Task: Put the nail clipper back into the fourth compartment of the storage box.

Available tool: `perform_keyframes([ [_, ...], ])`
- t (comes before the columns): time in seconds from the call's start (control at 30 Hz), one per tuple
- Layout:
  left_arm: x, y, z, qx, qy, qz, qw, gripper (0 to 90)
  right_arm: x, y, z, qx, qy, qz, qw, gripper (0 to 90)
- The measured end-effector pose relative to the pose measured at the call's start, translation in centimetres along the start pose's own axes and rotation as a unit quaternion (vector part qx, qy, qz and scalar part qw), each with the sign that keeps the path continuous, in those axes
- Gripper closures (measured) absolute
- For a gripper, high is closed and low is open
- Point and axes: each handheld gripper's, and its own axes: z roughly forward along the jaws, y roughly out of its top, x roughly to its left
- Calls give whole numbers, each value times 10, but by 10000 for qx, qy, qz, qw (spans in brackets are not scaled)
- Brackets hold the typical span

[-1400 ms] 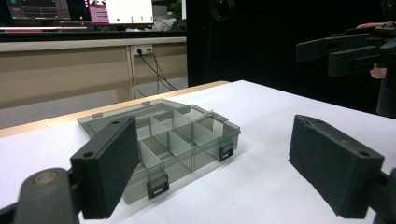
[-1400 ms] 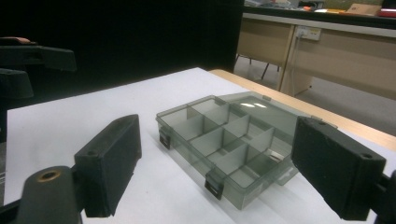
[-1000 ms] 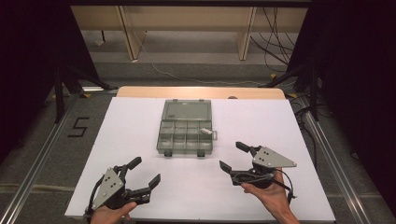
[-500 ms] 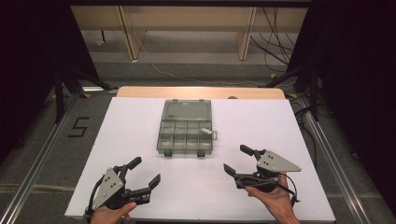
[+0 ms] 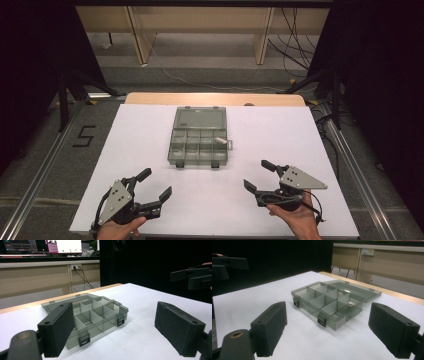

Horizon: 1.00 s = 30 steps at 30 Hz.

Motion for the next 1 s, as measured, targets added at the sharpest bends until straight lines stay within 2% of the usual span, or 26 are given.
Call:
perform_keyframes([
  [0.07, 0, 0, 0, 0, 7, 11, 10000, 154, 0, -1, -1, -24, -23, -15, 10000, 163],
  [0.13, 1, 0, 0, -4, 19, 19, 10000, 154, 2, -2, -3, 49, -144, -3, 9999, 162],
  [0.37, 1, 0, 0, -24, 11, 19, 10000, 154, 9, -3, -8, 109, -25, -32, 9999, 160],
  [0.43, 1, 0, 0, -15, 13, 24, 10000, 154, 9, -4, -7, -93, -24, -114, 9999, 160],
  [0.53, 0, 1, 0, -26, 6, 27, 10000, 154, 9, -3, -7, 32, -19, -120, 9999, 159],
  [0.57, 0, 1, 0, -25, 3, 31, 10000, 154, 9, -4, -7, -21, -103, -96, 9999, 160],
  [0.63, 0, 1, 0, -24, 4, 29, 10000, 154, 8, -3, -6, -25, -89, -153, 9998, 160],
  [0.7, 0, 1, 0, -30, 2, 35, 10000, 154, 9, -4, -6, 16, -75, -107, 9999, 160],
  [0.73, 0, 1, 0, -33, 3, 34, 10000, 154, 9, -4, -3, -62, 6, -79, 9999, 160],
  [0.83, 0, 1, 0, -28, 8, 28, 10000, 154, 9, -4, -5, 78, -9, -96, 9999, 159],
  [0.9, 0, 1, 0, -33, 11, 30, 10000, 154, 9, -4, -4, -22, 20, -142, 9999, 160],
  [0.93, 0, 1, 0, -35, 12, 34, 10000, 154, 9, -3, -5, 36, -16, -118, 9999, 159],
  [0.97, 0, 1, 0, -39, 11, 41, 10000, 154, 10, -4, -3, -49, 17, -53, 10000, 160],
  [1.0, 0, 1, -1, -36, 14, 40, 10000, 154, 9, -3, -4, 72, 47, -128, 9999, 160],
])
